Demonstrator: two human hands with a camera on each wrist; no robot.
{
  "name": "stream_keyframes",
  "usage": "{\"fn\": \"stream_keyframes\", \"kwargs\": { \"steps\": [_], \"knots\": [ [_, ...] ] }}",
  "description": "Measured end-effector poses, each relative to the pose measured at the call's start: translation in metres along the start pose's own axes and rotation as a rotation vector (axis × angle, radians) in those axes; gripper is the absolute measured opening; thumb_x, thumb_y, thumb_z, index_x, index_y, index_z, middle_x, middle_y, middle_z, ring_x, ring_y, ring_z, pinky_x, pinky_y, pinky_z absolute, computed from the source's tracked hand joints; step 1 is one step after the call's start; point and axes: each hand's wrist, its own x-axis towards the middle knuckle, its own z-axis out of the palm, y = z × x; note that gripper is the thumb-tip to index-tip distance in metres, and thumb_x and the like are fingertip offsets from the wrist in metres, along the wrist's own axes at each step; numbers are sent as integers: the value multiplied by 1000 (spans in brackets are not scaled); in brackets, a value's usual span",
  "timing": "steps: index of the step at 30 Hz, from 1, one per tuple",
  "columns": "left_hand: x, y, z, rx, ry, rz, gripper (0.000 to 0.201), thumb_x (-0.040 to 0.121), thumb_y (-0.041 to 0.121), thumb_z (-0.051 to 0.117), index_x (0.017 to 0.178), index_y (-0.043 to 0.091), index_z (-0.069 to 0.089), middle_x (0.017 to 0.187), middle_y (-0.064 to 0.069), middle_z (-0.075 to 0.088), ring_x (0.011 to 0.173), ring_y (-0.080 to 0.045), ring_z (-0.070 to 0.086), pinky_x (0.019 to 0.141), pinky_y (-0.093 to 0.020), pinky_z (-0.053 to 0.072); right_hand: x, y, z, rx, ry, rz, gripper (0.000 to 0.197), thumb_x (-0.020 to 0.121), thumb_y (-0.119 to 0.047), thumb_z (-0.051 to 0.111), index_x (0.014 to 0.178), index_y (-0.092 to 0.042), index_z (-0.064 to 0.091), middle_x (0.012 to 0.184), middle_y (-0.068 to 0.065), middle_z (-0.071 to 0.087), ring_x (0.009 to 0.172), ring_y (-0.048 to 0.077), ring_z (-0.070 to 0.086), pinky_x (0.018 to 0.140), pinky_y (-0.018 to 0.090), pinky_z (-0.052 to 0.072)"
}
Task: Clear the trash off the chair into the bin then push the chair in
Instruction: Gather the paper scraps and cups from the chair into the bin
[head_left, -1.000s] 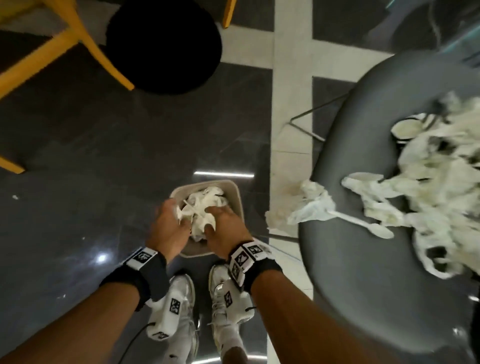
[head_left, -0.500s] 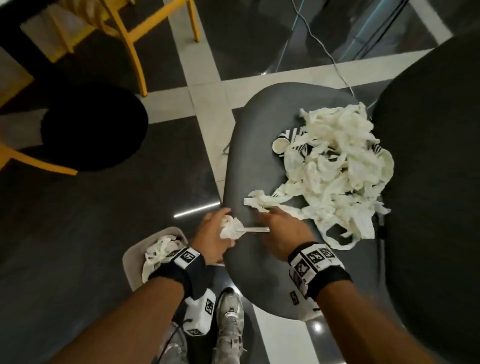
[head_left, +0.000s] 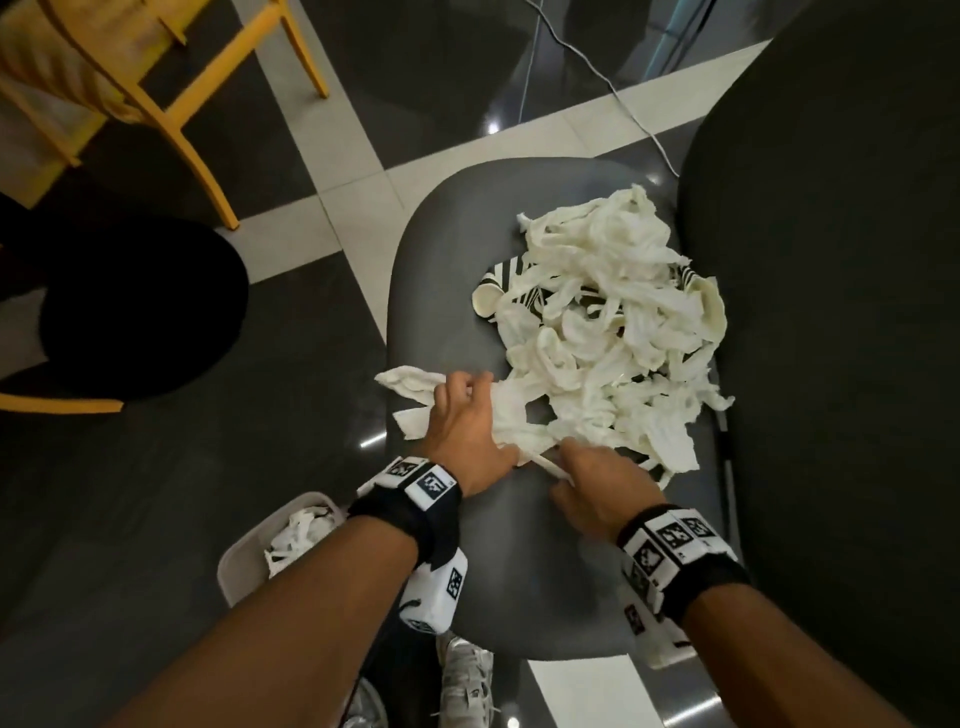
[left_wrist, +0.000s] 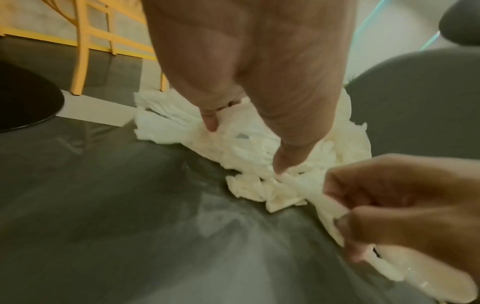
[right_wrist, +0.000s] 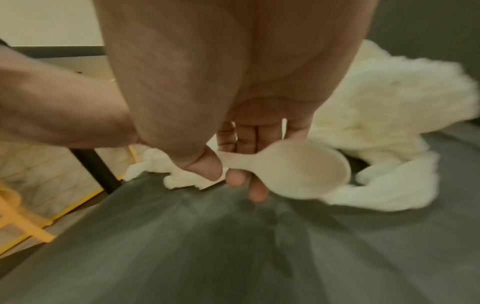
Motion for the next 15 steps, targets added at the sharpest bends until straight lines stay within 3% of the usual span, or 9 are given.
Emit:
{"fn": "stream_keyframes", "kwargs": {
  "steps": [2,4,7,9,12,15],
  "knots": [
    [8,4,17,121,-30,-64,104,70,54,78,152,19,24,144,-6,29,135,-30,30,112,-40,33,-3,22,-11,24,-38,65,14,90,-33,52,98,-25,44,91,0,57,82,26,56,70,34,43],
    [11,2,31,209,14,-69,103,71,59,77,152,20,27,142,-4,33,130,-30,35,109,-42,35,-5,34,-17,33,-32,87,14,90,-35,53,94,-26,43,87,-2,56,80,23,54,68,33,42],
    [12,-4,43,271,97,24,62,87,47,67,139,21,46,130,-4,51,120,-30,48,98,-41,37,-4,34,-17,170,6,67,12,88,-33,54,90,-27,44,82,-3,59,76,19,56,66,36,49],
    [9,-5,44,308,59,55,44,93,36,60,133,21,50,128,-4,57,118,-30,51,97,-41,38,-4,25,-14,253,34,30,10,89,-30,54,92,-26,45,80,-2,62,73,19,59,67,40,53],
    [-2,-7,34,215,34,57,29,97,32,51,122,18,55,120,-7,63,113,-32,57,93,-43,42,-6,8,-10,323,89,-52,17,91,-25,52,107,-28,47,82,-3,64,73,18,62,72,41,54],
    [-20,-20,12,97,60,60,21,96,29,48,105,14,60,108,-8,69,102,-32,64,80,-39,47,-10,-13,-5,323,147,-136,41,94,-22,50,133,-31,41,89,-4,66,79,17,63,75,39,54]
  ]
}}
